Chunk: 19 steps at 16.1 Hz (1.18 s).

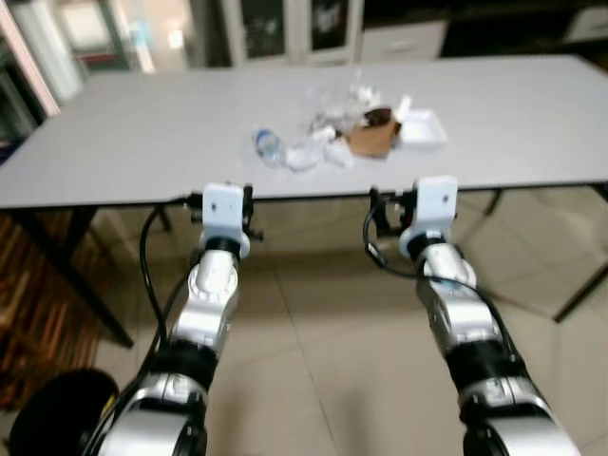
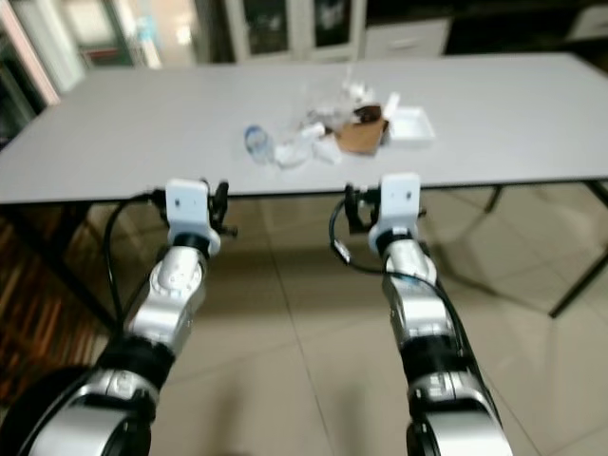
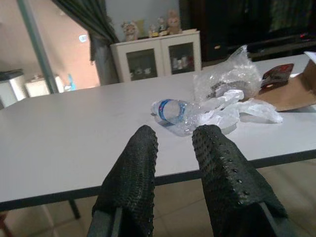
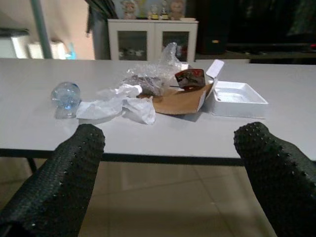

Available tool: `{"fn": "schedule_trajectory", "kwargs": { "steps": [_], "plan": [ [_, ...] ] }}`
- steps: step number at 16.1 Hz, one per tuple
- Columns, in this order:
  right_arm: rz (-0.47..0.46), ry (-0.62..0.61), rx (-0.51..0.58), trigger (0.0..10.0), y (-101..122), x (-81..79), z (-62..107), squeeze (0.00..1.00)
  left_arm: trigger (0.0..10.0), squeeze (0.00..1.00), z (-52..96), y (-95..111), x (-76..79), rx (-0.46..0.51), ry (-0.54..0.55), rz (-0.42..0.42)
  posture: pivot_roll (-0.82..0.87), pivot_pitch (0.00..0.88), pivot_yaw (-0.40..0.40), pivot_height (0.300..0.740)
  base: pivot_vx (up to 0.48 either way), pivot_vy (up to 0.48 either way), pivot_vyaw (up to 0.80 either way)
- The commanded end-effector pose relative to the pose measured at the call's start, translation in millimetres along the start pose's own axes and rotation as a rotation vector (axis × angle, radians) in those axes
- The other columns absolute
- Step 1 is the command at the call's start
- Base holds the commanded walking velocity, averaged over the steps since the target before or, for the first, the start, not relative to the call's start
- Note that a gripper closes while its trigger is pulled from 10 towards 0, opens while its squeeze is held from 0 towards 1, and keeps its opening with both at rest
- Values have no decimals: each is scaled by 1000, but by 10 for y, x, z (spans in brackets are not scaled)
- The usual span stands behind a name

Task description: Picking trash to rubbish bin

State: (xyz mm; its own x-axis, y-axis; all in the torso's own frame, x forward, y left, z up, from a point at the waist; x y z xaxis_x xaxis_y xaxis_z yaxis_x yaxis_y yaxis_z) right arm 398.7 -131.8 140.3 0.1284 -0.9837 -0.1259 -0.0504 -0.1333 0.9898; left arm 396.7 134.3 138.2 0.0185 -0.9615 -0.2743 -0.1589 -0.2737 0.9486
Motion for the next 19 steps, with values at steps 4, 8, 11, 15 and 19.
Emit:
{"fn": "schedule_trajectory", "kwargs": {
  "steps": [4, 8, 11, 15, 19],
  "plan": [
    [-15, 11, 13, 10000, 46, -61, -21, 0, 10000, 0, -17, 16, -20, 1, 2, -8, -51, 16, 47, 740, 64, 0, 0],
    [-17, 12, 11, 10000, 43, -65, -24, 0, 10000, 0, -18, 6, -29, -5, 1, -23, -50, 17, 49, 740, 359, 0, 0],
    [-16, 12, 7, 10000, 37, -66, -23, 0, 10000, 0, -19, 6, -32, -6, 4, -18, -51, 17, 48, 740, 391, 0, 0],
    [-15, 12, 5, 10000, 33, -64, -22, 0, 10000, 0, -19, 10, -34, -4, 7, -14, -50, 18, 46, 740, 394, 0, 0],
    [-15, 15, 4, 10000, 32, -66, -23, 0, 10000, 0, -19, 15, -46, -1, 13, -12, -48, 19, 45, 740, 395, 0, 0]
  ]
}}
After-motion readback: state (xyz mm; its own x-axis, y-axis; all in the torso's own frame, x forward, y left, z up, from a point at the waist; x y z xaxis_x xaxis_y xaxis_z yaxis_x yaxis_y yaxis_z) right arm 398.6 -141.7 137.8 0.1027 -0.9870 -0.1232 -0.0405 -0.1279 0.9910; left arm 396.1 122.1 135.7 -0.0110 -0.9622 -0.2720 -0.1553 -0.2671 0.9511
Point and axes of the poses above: a point about 5 cm out from each wrist's last joint towards the gripper, its own z axis pointing back from the gripper into the wrist, its own y axis along the axis of the wrist's last joint, x = y × z, the point moved 4 cm from there along -z, pointing out of the wrist towards the gripper, and after that the axes turned 9 degrees about -z, right-handed, at the moved point
